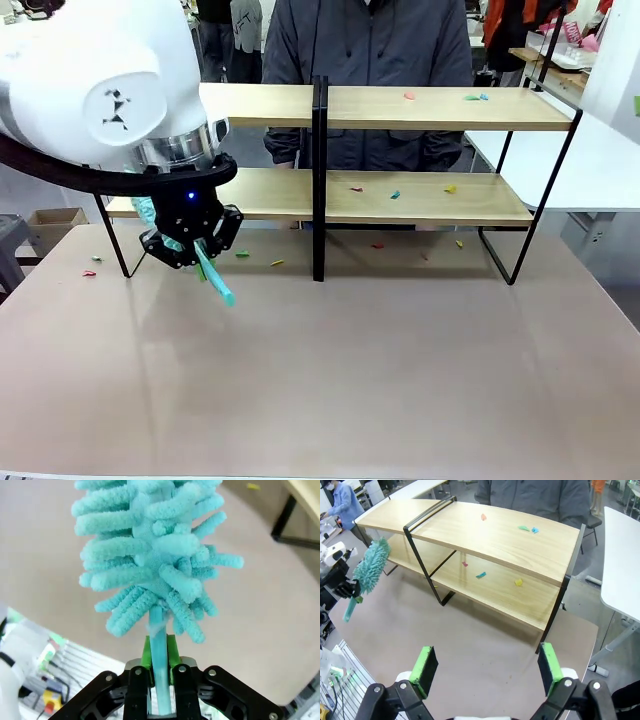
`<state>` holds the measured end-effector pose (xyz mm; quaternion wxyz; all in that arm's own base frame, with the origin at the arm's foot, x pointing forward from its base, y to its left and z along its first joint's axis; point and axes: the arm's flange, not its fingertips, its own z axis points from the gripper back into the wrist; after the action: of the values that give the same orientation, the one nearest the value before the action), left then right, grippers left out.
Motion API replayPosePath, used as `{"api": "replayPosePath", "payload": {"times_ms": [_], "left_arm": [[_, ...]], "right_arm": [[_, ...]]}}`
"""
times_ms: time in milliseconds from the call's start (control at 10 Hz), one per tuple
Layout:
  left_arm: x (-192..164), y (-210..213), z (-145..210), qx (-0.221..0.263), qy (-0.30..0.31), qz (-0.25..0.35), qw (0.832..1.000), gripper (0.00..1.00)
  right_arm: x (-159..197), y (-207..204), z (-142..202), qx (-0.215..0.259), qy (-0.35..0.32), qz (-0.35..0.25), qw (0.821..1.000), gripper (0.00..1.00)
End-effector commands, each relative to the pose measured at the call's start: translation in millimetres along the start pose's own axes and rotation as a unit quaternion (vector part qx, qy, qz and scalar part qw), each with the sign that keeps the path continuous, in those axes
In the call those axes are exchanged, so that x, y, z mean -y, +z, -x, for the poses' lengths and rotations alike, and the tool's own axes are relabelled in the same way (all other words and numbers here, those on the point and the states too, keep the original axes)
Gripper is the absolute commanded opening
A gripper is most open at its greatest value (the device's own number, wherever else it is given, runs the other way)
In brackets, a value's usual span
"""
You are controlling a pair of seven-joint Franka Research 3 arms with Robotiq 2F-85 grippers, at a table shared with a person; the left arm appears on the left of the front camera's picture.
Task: Clean the shelves.
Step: Clean a randomly selected level of the Shelf with the Duster.
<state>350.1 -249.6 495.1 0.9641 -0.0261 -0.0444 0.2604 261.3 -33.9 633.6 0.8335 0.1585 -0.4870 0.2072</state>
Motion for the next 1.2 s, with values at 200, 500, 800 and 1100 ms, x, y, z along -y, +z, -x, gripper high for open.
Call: {"api": "replayPosePath", "payload": {"times_ms": [200, 500, 800, 1100], "left_arm": [[-49, 40, 36, 0.029, 0.047, 0.07, 0.996, 0.12], [-75, 55, 52, 0.027, 0.009, 0.103, 0.994, 0.12], [-81, 62, 52, -0.011, -0.05, 0.134, 0.99, 0.12], [-124, 77, 50, -0.064, -0.294, 0.167, 0.939, 0.12]], "right_arm": [[0, -1, 0, 0.001, 0.0, -0.002, 1.0, 1.0], [0, -1, 0, 0.001, 0.0, -0.002, 1.0, 1.0], [0, -1, 0, 0.001, 0.0, -0.002, 1.0, 1.0], [0, -1, 0, 0.001, 0.0, -0.002, 1.0, 1.0]]}}
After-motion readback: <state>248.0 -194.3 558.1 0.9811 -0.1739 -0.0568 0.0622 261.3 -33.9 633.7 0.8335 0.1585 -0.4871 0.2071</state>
